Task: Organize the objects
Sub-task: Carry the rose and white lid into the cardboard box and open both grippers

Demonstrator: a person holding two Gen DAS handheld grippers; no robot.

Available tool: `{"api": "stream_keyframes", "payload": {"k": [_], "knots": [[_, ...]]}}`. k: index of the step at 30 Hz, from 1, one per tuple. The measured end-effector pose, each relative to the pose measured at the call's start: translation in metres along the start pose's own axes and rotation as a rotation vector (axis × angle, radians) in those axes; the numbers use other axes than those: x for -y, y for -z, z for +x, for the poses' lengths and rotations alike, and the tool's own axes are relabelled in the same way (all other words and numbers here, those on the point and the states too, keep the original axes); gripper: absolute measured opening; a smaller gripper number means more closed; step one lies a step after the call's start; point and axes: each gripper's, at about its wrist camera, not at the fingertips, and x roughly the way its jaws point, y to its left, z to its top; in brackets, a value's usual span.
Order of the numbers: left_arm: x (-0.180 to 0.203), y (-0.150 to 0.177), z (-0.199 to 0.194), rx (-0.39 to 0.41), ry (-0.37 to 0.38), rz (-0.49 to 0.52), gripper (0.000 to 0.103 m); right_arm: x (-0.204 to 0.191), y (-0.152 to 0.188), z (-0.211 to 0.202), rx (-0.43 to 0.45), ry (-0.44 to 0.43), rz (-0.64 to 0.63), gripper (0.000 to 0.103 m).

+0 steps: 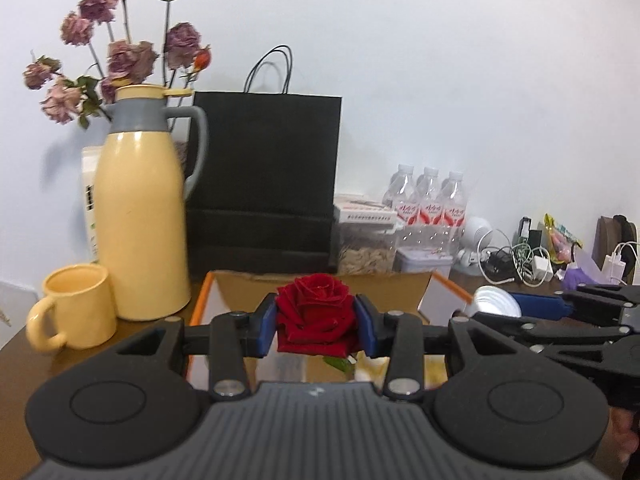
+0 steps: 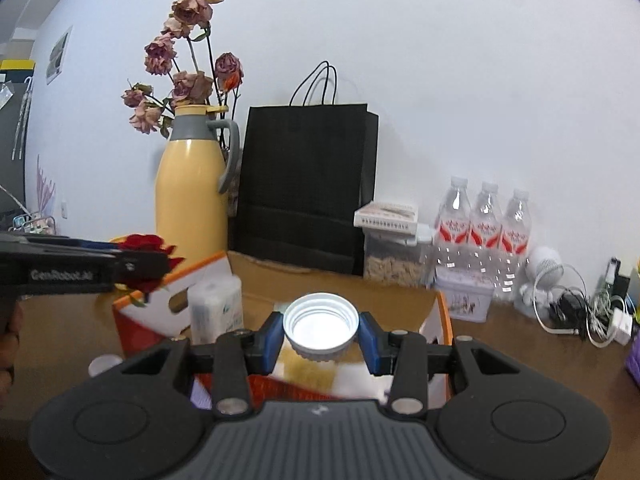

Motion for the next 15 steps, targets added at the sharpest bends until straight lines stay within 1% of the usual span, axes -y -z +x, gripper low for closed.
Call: {"api": "stream_keyframes", "payload": {"k": [6,11,15], "knots": [[0.006,-0.008,0.036,0.002,0.021,-0.011,0.041,0.008,-0.01,0.035,-0.009,0.015,0.021,0.039],[0.005,-0.014,0.058,0.004,0.022,-0.009,0.041,0.017,-0.008,0.065,-0.021,0.032,0.041,0.039],[0.004,-0.01,0.075,-0.023,0.023,-0.004,0.041,0.024,0.001,0.08,-0.06,0.027,0.056,0.039]]}}
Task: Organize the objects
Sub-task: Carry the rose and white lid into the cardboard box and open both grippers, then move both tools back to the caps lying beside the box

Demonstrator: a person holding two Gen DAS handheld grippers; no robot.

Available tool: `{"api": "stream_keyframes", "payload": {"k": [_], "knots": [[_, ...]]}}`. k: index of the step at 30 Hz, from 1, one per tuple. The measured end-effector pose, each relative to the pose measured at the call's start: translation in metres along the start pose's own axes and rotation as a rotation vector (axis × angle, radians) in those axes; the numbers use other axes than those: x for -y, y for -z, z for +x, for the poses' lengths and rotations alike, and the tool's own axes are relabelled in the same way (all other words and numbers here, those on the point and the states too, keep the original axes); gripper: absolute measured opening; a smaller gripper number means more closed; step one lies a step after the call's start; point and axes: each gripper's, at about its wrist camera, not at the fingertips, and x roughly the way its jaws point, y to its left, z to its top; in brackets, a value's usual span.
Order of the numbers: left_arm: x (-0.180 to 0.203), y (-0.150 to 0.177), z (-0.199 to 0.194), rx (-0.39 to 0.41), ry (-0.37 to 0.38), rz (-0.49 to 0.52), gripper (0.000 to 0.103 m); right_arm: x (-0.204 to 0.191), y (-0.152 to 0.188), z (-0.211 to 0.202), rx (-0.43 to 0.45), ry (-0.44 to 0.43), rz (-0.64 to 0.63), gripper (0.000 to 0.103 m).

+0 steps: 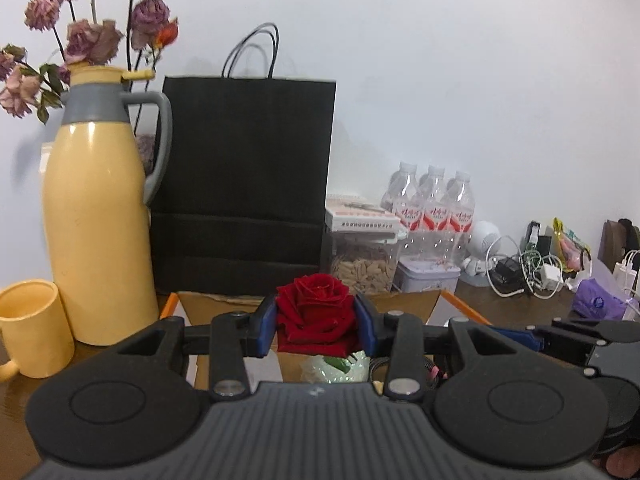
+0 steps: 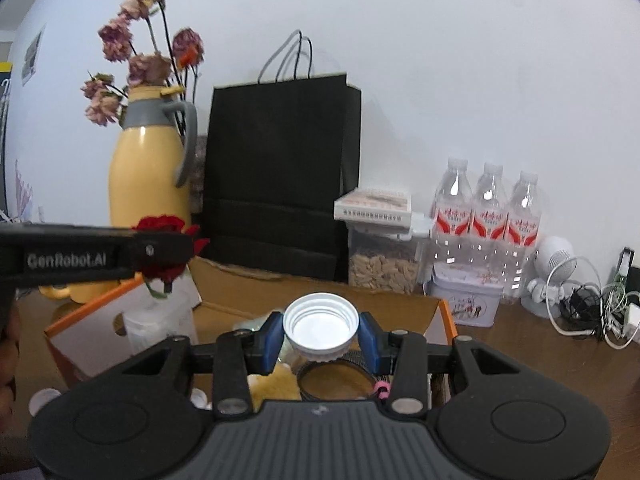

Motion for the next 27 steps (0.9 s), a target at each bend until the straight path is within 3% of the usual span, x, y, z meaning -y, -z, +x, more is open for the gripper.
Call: {"api": "stream_keyframes", "payload": {"k": [7,8,10,11,12,27], "knots": [[0.001,0.008,0.005,-0.019,0.0,0.016,0.044,-0.002,0.009,0.008,-0.042,-0.003,-0.011,0.039],[0.0,0.008,0.004,-0.013,-0.005,0.014,0.052,-0.003,0.01,0.007,-0.043,0.001,-0.012,0.04],[0.0,0.009,0.002,-0.001,-0.015,0.015,0.082,-0.002,0.011,0.008,-0.049,0.016,-0.01,0.06],[0.0,0.009,0.001,0.012,-0.029,0.014,0.103,-0.001,0.013,0.008,-0.052,0.019,-0.005,0.087],[-0.001,0.01,-0.001,0.039,-0.048,0.009,0.103,0.0,0.014,0.009,-0.052,0.022,0.002,0.103],[-0.004,0.01,-0.006,0.04,-0.056,-0.024,0.103,0.0,0.014,0.002,-0.031,0.027,0.011,0.103]]}}
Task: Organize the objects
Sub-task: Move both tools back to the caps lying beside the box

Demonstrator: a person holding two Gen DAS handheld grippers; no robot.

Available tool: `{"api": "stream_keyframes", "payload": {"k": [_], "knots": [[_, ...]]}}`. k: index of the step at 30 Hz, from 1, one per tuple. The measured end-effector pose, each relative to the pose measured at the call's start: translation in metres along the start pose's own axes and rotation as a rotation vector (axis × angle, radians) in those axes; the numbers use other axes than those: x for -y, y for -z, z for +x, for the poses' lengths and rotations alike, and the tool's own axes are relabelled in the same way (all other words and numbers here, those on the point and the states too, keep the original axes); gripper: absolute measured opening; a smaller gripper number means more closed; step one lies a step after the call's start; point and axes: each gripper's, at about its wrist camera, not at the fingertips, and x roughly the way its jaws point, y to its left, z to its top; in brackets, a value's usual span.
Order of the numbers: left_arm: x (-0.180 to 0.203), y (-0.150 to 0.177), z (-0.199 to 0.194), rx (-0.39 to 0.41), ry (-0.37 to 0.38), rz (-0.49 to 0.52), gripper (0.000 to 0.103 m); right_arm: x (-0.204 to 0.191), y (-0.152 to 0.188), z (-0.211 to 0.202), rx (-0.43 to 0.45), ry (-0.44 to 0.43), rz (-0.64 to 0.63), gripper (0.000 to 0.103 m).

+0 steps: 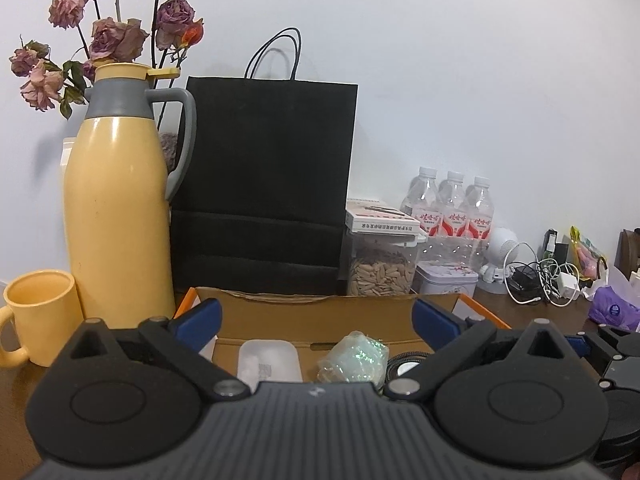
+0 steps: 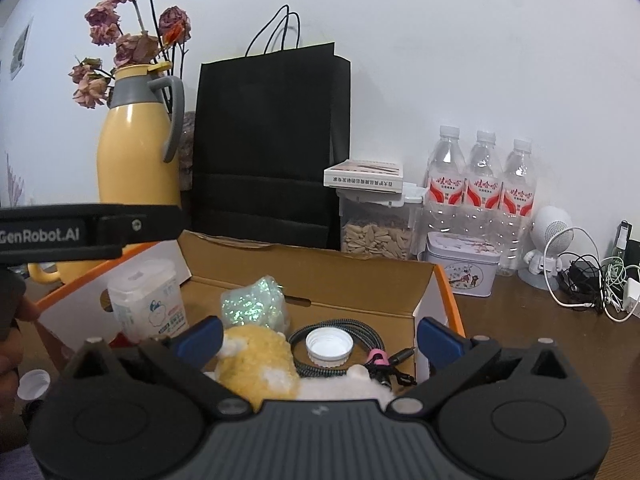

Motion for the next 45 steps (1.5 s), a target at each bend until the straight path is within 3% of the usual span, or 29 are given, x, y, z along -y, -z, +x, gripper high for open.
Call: {"api": "stream_keyframes", "payload": {"k": [19,32,45], "knots": [[-0.017,0.006,-0.052,0.048,0.025,-0.001,0.103,0.002,0.001,-0.047,0.064,0.019,-0.012,0.103],[-0.028,0.031,-0.083,-0.006,0.022,0.021,0.103,-0.004,0.032,-0.072,-0.003,0.004,-0.033,0.103],[-0.043,0.056,-0.111,-0.085,-0.055,-0.019,0.103,-0.007,0.062,-0.092,-0.088,0.006,-0.021,0.103]]}}
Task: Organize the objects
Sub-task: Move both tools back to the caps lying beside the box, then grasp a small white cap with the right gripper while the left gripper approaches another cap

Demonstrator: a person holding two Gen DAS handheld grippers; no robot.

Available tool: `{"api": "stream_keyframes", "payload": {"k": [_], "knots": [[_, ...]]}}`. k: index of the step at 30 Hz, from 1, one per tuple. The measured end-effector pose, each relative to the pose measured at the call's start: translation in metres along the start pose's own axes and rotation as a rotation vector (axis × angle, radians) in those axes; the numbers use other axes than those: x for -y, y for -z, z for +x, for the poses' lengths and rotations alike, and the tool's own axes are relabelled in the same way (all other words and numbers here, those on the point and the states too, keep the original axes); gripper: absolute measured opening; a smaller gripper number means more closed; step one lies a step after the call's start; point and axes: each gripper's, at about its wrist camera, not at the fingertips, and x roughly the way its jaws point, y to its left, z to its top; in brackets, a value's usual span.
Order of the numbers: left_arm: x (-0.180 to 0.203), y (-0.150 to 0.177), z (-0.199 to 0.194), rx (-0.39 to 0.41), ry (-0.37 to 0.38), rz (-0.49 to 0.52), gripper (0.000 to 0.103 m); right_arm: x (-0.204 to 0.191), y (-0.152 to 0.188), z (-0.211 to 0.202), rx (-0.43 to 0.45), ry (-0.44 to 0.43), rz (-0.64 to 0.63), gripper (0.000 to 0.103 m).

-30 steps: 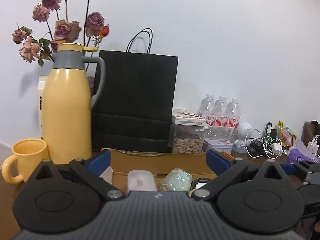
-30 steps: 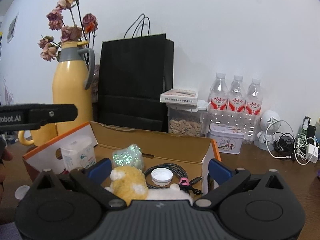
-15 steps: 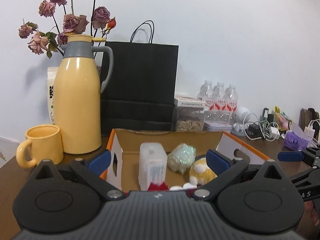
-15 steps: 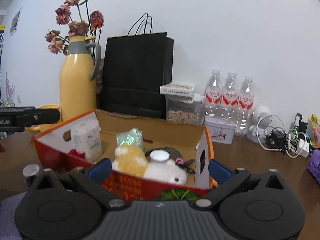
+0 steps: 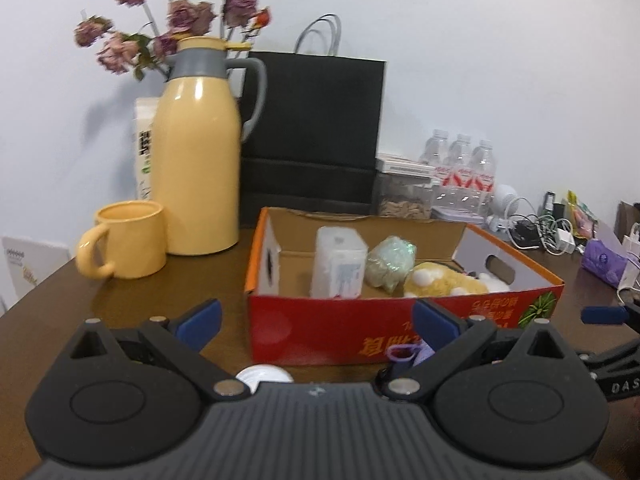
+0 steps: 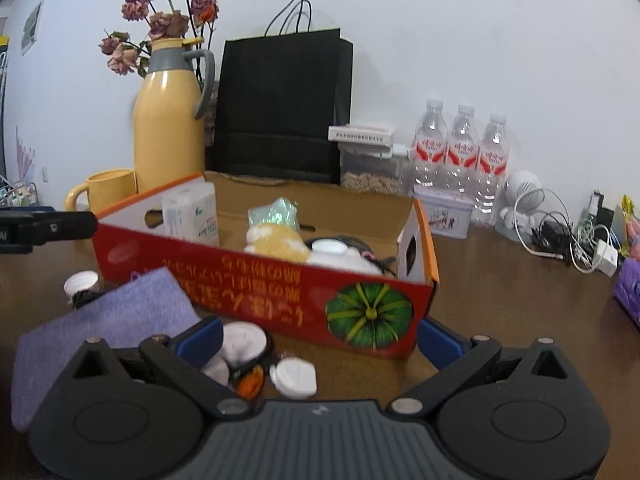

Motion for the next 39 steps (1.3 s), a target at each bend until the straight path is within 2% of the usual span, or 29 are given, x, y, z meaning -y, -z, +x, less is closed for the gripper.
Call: {"api": "stream_keyframes", "payload": {"k": [8,12,17,21,25,28,30,39], "knots": [[-0.015,0.005,-0.013,-0.008,-0.045,-0.061,0.103,0.0,0.014,-0.009,-0.052,-0.003,0.0,0.101],[-0.02,0.006,-0.016,-0.004,-0.044,-0.081,0.103,0.0,0.015,-0.005,-0.08,0.003,0.0,0.087],[-0.021,0.006,-0.013,-0.015,-0.046,-0.088,0.103,0.007,0.013,0.002,-0.091,-0.018,0.048,0.075],[-0.021,0.007,-0.012,-0.02,-0.054,-0.091,0.103,0.01,0.01,0.011,-0.106,-0.046,0.08,0.057],[-0.022,0.007,-0.012,-0.019,-0.056,-0.09,0.103,0.008,0.006,0.021,-0.115,-0.052,0.082,0.048],[-0.022,0.007,-0.011,-0.022,-0.06,-0.09,0.103,0.008,0.005,0.029,-0.15,-0.058,0.085,0.036],[-0.022,0.007,-0.011,-0.024,-0.062,-0.091,0.103,0.008,0.006,0.032,-0.159,-0.059,0.093,0.026],[-0.022,0.008,-0.008,-0.033,-0.069,-0.087,0.103,0.006,0.006,0.026,-0.13,-0.056,0.081,0.025]]}}
